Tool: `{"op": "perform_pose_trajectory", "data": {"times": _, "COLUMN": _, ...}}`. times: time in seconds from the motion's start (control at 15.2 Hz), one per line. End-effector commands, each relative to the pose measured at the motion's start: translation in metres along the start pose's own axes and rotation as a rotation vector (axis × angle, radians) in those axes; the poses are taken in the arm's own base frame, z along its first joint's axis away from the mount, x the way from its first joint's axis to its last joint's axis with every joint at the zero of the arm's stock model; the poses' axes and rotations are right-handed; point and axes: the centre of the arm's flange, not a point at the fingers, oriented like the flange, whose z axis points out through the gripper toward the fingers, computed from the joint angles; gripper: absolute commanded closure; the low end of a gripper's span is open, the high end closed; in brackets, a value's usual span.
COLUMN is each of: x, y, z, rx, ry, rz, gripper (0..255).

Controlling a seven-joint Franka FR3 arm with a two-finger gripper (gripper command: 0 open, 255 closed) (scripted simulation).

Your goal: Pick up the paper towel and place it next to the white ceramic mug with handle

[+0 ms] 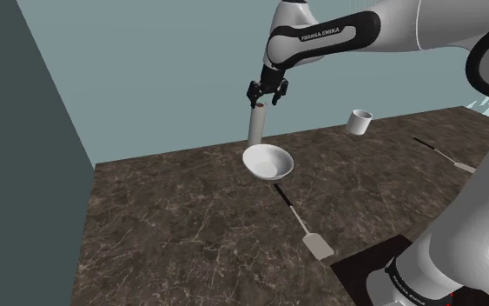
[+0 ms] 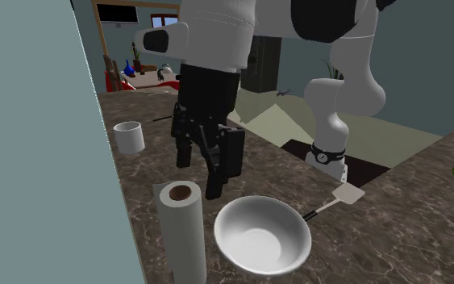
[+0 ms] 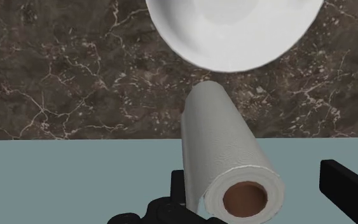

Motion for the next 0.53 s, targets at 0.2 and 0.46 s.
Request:
{"op": "perform_pose_trajectory", "data": {"times": 0.2, "x": 0.001, "y": 0.001, "z": 0.029, "rx": 0.0, "ry": 0.001, "rz": 0.0, "gripper": 0}}
{"op": "perform_pose_trajectory", "data": {"times": 0.46, "x": 0.001, "y": 0.001, "z": 0.029, "rx": 0.0, "ry": 0.001, "rz": 0.0, "gripper": 0}}
